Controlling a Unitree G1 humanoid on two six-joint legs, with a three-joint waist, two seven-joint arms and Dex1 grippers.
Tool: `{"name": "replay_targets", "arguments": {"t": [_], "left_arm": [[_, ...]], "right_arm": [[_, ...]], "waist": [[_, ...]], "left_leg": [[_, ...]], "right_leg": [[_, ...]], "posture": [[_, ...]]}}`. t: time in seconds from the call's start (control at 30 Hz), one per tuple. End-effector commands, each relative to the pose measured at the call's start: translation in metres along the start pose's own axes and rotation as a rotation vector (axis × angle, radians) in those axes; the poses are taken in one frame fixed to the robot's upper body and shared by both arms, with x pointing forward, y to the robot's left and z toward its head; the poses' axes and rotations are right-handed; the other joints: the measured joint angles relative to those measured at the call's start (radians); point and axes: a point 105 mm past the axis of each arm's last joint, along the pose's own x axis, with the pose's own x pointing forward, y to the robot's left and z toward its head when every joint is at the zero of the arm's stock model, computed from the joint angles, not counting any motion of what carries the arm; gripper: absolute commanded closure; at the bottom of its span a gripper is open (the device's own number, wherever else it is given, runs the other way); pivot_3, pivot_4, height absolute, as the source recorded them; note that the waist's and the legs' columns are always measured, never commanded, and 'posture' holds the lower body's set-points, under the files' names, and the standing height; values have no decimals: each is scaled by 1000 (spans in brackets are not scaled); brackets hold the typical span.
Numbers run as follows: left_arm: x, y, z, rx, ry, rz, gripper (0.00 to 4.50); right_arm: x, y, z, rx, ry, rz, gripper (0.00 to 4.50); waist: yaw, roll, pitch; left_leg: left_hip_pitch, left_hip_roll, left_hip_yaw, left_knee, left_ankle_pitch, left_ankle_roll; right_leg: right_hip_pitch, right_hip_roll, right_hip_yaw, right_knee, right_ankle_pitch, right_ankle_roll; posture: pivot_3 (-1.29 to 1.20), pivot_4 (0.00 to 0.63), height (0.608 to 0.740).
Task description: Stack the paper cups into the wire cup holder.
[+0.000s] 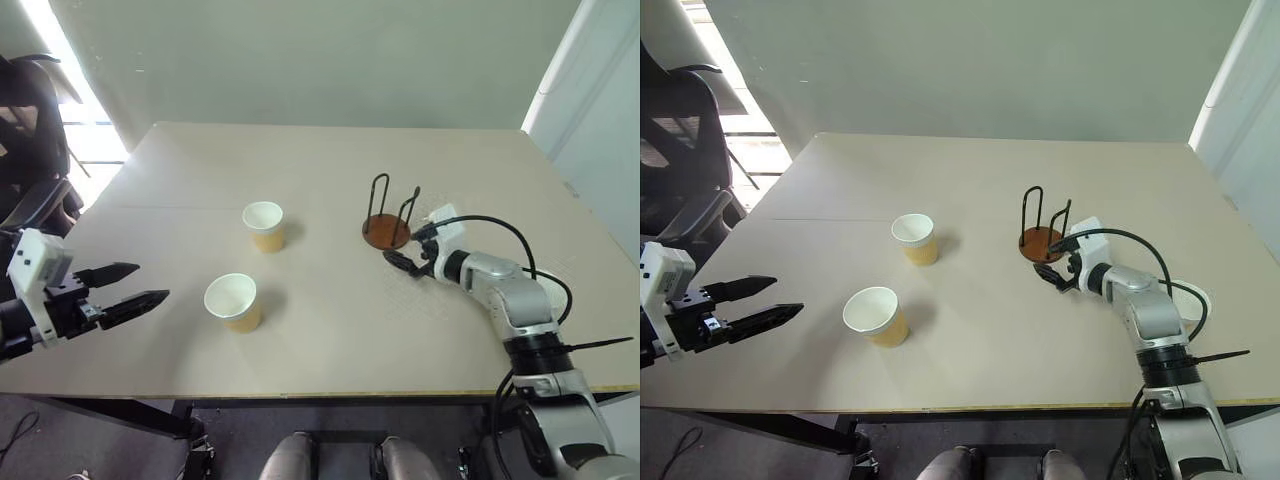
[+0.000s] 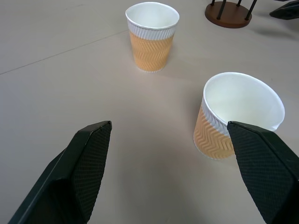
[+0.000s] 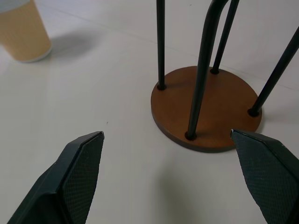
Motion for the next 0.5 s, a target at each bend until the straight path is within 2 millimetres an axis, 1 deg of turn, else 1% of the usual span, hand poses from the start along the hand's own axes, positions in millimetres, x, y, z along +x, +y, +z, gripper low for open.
{"name": "replay_targets", "arguments": {"t": [0.03, 0.13, 0.2, 0.27, 0.4, 0.5], "left_arm": [[1, -3, 8, 30, -21, -9, 252], [1, -4, 11, 31, -34, -15, 252], [0, -4, 13, 33, -45, -17, 252], [0, -5, 14, 31, -53, -20, 252], [0, -6, 14, 32, -58, -17, 252], [-2, -6, 13, 30, -58, -11, 225]], "right_arm": [[6, -2, 27, -41, -107, -46, 0], [12, 0, 38, -27, -162, -63, 0], [16, -3, 43, -23, -185, -85, 0], [19, -5, 46, -21, -198, -93, 0], [24, 2, 49, -14, -211, -49, 0], [24, -1, 48, -20, -208, -58, 607]], "waist": [[0, 0, 0], [0, 0, 0], [0, 0, 0], [0, 0, 0], [3, 0, 0], [3, 0, 0]], "left_leg": [[0, 0, 0, 0, 0, 0], [-1, 0, 0, 0, 0, 0], [-1, 0, 0, 0, 0, -1], [-1, 0, -1, 0, -1, -1], [-1, 0, -1, 0, -2, -2], [-2, 0, -2, 0, -2, -3]], "right_leg": [[0, 0, 0, 0, 0, 0], [-1, 0, 0, 0, 0, 0], [-1, 0, 0, 0, 1, 0], [-2, 0, 0, 0, 1, -1], [-2, 0, 0, 0, 1, -1], [-2, 0, 0, 0, 1, -1]], "posture": [[0, 150, 740], [0, 150, 740], [0, 150, 740], [0, 150, 740], [0, 150, 740], [0, 150, 740]]}}
